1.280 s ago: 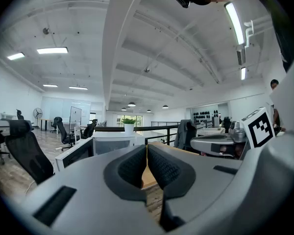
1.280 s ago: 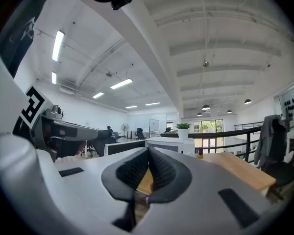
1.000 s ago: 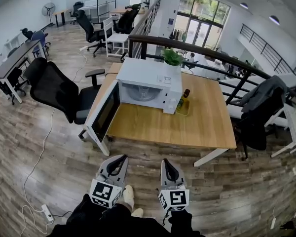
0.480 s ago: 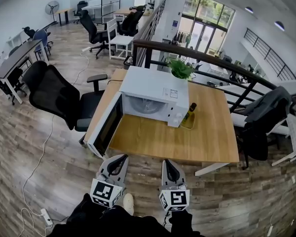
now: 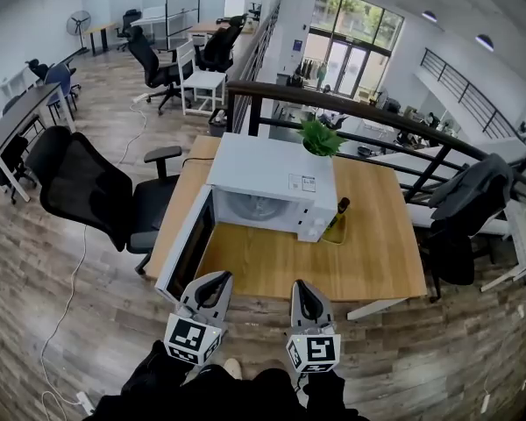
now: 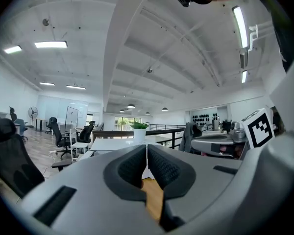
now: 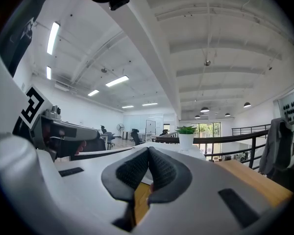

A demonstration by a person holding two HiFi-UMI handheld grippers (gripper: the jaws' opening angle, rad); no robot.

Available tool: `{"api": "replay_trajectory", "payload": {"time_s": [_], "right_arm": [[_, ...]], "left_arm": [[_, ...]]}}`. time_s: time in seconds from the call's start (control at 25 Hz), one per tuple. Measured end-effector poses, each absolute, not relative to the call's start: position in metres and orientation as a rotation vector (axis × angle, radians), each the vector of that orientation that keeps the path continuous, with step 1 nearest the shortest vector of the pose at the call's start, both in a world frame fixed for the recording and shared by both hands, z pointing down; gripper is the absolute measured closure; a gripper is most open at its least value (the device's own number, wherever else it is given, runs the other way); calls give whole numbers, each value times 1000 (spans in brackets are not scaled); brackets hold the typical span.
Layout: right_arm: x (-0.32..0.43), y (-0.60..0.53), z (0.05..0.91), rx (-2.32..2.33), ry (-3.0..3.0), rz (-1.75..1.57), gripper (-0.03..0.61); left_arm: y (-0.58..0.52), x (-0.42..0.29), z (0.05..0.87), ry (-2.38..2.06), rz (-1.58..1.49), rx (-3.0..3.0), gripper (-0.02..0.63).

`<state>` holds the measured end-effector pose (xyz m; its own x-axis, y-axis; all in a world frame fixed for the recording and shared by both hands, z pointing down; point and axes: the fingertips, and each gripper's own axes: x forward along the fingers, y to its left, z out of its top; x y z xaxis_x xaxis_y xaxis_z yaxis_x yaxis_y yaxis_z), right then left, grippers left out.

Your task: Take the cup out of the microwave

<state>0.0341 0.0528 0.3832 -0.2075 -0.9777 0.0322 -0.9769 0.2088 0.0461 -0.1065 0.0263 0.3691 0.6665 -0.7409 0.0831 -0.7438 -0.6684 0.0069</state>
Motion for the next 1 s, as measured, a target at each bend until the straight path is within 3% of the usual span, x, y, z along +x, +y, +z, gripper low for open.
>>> {"api": "replay_trajectory", "payload": {"time_s": [1.0], "right_arm": [[92, -160, 476, 1844, -2385, 214, 563]], "left_arm": [[-188, -40, 460, -1250, 270, 2699, 586]]}}
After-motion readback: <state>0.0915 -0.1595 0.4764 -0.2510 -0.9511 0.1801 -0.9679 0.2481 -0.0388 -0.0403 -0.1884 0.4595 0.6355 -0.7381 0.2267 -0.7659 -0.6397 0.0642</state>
